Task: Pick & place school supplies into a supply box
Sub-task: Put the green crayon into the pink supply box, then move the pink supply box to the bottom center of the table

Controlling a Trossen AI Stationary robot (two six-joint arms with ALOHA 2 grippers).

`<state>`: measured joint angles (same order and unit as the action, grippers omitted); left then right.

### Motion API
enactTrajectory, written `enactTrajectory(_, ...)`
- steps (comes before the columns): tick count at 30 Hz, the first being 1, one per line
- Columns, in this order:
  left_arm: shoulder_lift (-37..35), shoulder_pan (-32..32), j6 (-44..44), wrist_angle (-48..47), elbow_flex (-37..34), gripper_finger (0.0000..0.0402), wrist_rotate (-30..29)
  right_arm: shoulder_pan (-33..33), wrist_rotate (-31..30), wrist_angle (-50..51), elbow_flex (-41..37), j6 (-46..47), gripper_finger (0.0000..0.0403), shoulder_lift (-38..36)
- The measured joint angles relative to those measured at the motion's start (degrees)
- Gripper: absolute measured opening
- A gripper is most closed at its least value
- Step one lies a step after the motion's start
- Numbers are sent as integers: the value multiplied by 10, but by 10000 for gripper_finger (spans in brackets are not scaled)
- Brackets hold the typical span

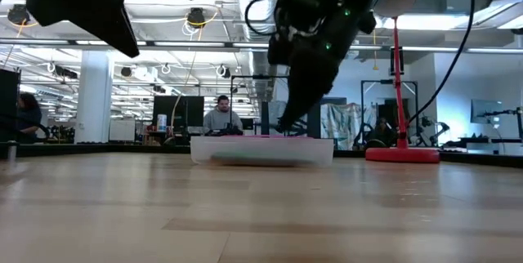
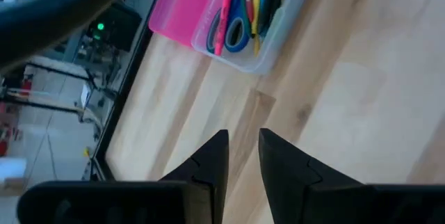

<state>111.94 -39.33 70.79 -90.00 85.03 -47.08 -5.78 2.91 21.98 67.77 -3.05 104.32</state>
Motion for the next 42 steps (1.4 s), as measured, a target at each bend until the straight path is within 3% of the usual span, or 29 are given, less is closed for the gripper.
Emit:
enactTrajectory(5,0,19,40,-1,3,73,22,0,-1,-6,0,30,19,18)
enactTrajectory(11,0,21,59,0,3,57,23,0,2,-8,0,3,44,15)
enactTrajectory(24,0,13,159,0,3,59,25,3,17,-75,0,56,149,15)
enactTrajectory(33,0,-22,275,0,0,59,-48,12,-22,-151,0,151,135,47)
enactTrajectory(42,0,-36,292,0,0,59,-60,13,-28,-150,0,166,113,49)
